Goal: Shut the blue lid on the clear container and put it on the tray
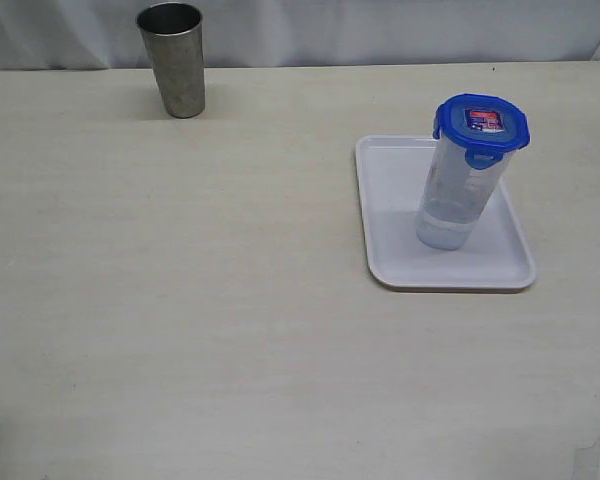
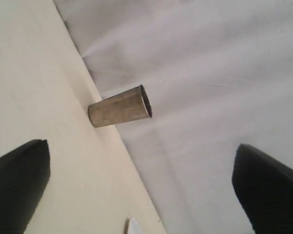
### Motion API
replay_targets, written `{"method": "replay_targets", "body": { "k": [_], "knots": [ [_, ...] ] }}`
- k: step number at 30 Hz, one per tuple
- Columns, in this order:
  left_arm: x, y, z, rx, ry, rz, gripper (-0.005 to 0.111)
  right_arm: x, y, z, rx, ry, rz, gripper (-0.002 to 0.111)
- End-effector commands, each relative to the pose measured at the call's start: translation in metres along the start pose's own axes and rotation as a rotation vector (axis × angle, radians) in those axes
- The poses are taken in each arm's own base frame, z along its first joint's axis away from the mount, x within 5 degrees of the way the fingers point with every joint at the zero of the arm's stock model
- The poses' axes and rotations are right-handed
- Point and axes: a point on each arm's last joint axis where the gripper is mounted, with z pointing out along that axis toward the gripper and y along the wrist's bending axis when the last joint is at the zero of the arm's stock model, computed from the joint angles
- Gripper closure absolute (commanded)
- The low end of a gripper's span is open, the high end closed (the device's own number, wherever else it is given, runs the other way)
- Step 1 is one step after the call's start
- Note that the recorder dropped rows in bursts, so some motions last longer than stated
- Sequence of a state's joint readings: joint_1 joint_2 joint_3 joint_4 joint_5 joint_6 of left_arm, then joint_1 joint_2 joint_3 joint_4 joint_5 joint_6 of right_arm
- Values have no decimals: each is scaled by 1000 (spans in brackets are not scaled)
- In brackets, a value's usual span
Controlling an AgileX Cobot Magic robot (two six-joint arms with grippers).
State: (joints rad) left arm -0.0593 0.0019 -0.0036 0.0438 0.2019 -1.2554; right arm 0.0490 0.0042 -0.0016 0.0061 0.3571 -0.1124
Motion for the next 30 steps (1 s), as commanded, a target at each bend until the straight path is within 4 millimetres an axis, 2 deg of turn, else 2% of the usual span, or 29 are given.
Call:
{"method": "replay_targets", "body": {
  "k": [1,9,25,27,30],
  "knots": [
    [2,6,0,-50,21,4,14,-1,0,0,4,-14,0,104],
    [4,12,-1,-116,42,9,14,-1,0,0,4,-14,0,104],
    [4,11,-1,-109,40,14,14,-1,0,0,4,-14,0,104],
    [4,11,0,-103,45,140,14,-1,0,0,4,-14,0,104],
    [3,10,0,-83,62,580,14,-1,0,0,4,-14,0,104]
  ]
}}
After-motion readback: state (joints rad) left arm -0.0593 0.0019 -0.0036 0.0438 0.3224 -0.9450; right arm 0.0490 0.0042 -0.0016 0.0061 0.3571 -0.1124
